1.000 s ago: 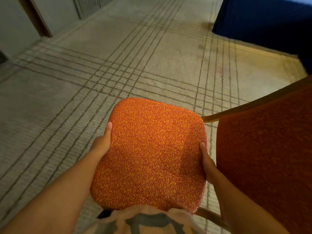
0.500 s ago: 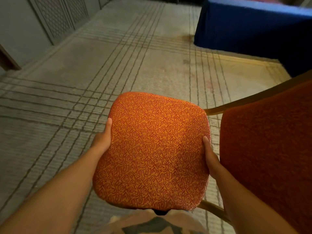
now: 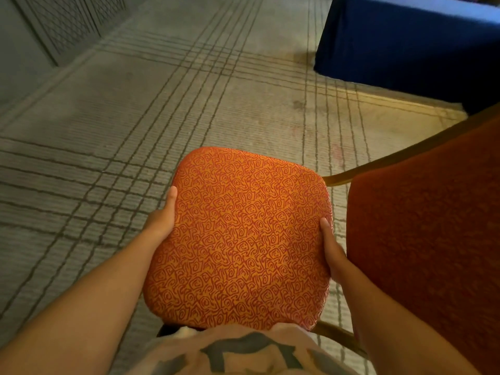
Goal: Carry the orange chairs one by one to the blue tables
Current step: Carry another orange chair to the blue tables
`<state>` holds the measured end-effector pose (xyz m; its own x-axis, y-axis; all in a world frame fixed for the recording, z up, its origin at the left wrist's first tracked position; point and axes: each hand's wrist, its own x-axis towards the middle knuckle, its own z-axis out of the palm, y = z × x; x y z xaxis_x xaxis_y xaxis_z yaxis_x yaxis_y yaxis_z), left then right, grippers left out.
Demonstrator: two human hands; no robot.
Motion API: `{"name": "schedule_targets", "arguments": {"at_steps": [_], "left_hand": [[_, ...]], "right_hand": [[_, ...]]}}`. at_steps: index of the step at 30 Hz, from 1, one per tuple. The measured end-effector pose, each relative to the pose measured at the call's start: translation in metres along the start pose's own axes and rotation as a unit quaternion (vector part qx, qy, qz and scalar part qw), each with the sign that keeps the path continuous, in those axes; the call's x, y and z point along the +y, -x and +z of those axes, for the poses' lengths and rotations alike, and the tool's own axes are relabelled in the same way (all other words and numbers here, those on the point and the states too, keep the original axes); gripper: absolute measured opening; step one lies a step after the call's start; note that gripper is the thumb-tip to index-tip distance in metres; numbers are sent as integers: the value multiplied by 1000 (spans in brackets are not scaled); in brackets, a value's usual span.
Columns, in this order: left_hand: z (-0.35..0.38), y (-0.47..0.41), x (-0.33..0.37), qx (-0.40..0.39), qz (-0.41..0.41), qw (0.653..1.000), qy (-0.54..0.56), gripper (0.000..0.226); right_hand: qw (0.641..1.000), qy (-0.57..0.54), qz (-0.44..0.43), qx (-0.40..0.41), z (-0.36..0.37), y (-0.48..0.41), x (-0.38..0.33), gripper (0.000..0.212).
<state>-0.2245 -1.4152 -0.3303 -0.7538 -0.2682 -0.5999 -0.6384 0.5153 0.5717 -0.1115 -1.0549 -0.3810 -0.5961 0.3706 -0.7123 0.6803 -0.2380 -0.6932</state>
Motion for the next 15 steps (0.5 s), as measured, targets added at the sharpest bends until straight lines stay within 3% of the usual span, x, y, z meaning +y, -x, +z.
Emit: {"name": "schedule_targets", "arguments": {"at_steps": [5,9,15], "left_hand": [[16,-74,77,-3,10,998,-59,102],[28,-148,147,-28,16,998,-45,108],[27,-246,277,-22,64,997,-30,101]], "right_hand": [[1000,-16,11,3,24,-60,-58,116],[1000,-21,18,11,39,-129,-114,122],[999,-29,-20,34,70,-208,-246,111]]}}
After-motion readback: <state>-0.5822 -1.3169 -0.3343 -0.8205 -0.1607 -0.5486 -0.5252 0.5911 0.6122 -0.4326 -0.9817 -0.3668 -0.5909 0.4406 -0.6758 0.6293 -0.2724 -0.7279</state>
